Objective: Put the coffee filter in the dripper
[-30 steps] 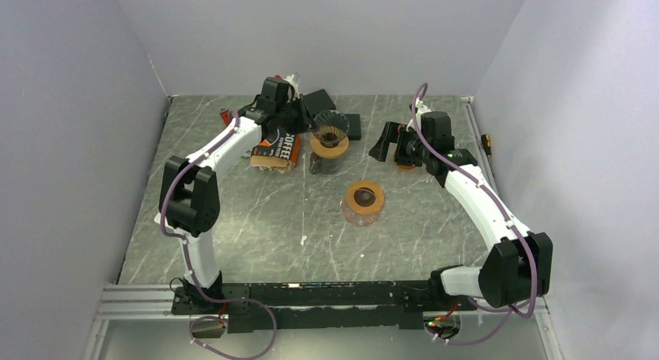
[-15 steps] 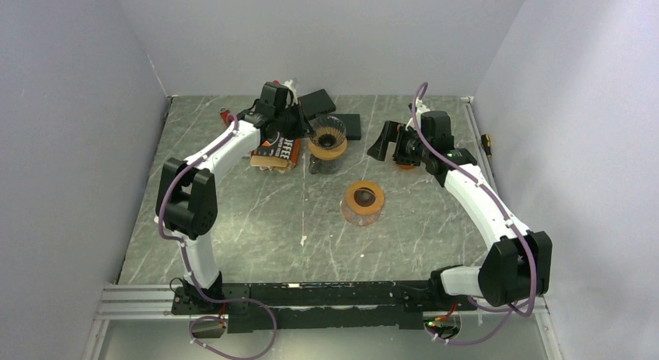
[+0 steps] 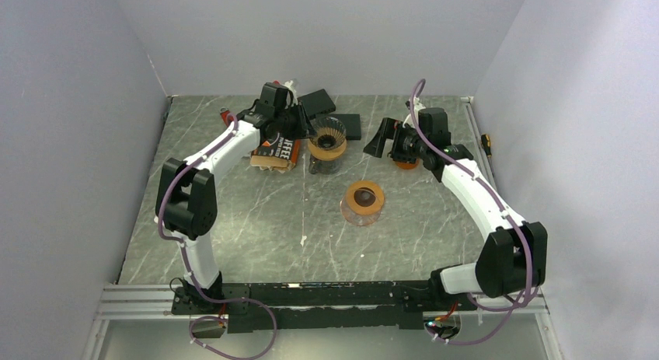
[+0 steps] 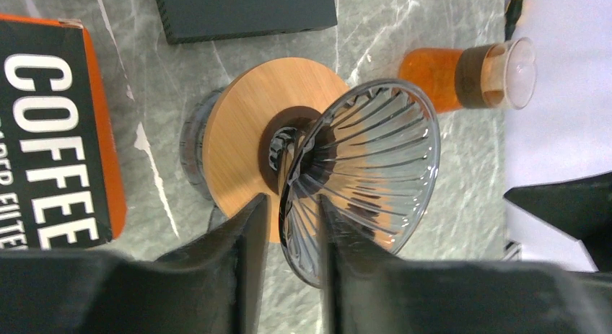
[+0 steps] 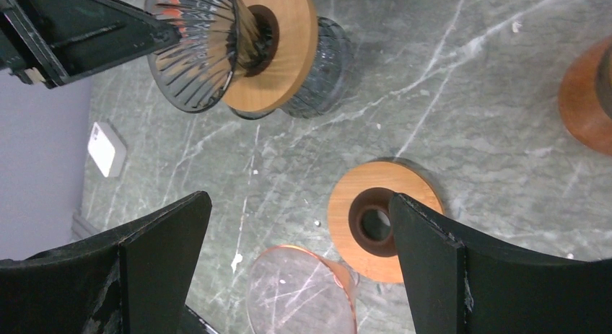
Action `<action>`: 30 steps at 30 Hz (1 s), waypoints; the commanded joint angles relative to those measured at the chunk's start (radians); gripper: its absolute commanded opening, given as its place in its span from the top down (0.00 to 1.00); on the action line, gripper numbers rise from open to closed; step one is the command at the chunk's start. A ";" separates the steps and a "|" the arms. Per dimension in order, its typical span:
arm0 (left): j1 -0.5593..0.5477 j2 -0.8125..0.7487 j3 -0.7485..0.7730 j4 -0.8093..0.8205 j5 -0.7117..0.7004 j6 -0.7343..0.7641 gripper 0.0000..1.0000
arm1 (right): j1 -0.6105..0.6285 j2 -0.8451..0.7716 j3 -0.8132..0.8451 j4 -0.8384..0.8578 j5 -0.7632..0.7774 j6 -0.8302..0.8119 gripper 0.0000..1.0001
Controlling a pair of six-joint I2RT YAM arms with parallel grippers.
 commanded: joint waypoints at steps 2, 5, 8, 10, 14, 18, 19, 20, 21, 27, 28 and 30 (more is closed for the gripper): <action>0.008 -0.083 0.029 0.028 0.043 0.014 0.38 | -0.006 0.066 0.112 0.086 -0.106 0.054 0.01; 0.024 -0.099 0.024 0.038 0.073 0.006 0.31 | -0.007 0.126 0.152 0.120 -0.163 0.086 0.03; 0.043 -0.108 0.012 0.058 0.122 -0.009 0.28 | -0.008 0.185 0.206 0.135 -0.204 0.107 0.05; 0.060 -0.108 0.003 0.074 0.157 -0.021 0.28 | -0.009 0.226 0.239 0.148 -0.230 0.123 0.07; 0.088 -0.101 -0.021 0.117 0.219 -0.039 0.30 | -0.010 0.316 0.300 0.185 -0.292 0.159 0.19; 0.105 -0.071 -0.020 0.130 0.259 -0.041 0.33 | -0.010 0.388 0.343 0.224 -0.330 0.192 0.28; 0.107 -0.063 -0.019 0.131 0.264 -0.034 0.34 | -0.010 0.402 0.351 0.235 -0.338 0.200 0.31; 0.107 -0.053 -0.016 0.127 0.265 -0.027 0.35 | -0.010 0.416 0.358 0.244 -0.344 0.207 0.33; 0.107 -0.042 -0.009 0.116 0.266 -0.021 0.36 | -0.010 0.431 0.369 0.251 -0.351 0.214 0.36; 0.107 0.010 0.002 0.114 0.296 -0.012 0.42 | -0.010 0.500 0.400 0.291 -0.400 0.241 0.45; 0.107 0.016 -0.001 0.119 0.297 -0.013 0.43 | -0.010 0.505 0.399 0.301 -0.402 0.244 0.45; 0.107 0.025 -0.001 0.119 0.288 -0.016 0.44 | -0.010 0.517 0.403 0.306 -0.405 0.245 0.48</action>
